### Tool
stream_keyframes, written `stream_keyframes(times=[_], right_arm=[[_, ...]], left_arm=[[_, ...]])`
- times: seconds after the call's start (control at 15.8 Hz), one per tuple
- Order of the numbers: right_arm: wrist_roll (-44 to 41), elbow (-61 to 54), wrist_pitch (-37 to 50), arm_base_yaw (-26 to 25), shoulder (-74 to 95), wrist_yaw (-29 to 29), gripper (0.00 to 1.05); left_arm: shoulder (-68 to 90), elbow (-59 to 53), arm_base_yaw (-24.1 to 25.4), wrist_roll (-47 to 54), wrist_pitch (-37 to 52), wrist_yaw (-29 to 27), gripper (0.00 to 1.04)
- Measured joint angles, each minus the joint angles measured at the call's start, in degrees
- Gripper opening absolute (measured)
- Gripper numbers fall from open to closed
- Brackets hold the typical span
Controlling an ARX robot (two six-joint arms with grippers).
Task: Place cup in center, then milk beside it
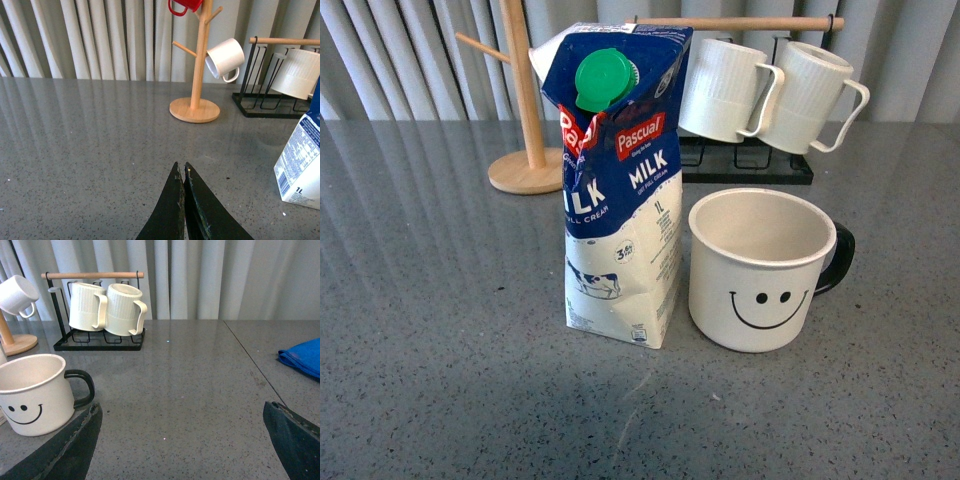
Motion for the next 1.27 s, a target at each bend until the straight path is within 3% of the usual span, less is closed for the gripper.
stream_keyframes(times=[0.38,0.51,1.21,1.27], right_arm=[[0.00,0.00,0.00,0.00,0.00,0.00,0.98],[0.00,0.00,0.00,0.00,0.00,0.00,0.98],[0.00,0.00,0.02,0.00,0.00,0.00,0.98],[0.00,0.00,0.02,0.00,0.02,-0.02,0.98]], left_arm=[[-7.17,-2.62,0.00,0.00,-3.67,0.00,0.01],[-15.93,-2.60,0.00,0.04,-14.03,-0.07,0.01],[-16.20,-2.58,-0.02,0.13,-13.49,0.00,0.01],[-16.20,-2.60,-0.02,0.11,-13.51,0.00,0.07]])
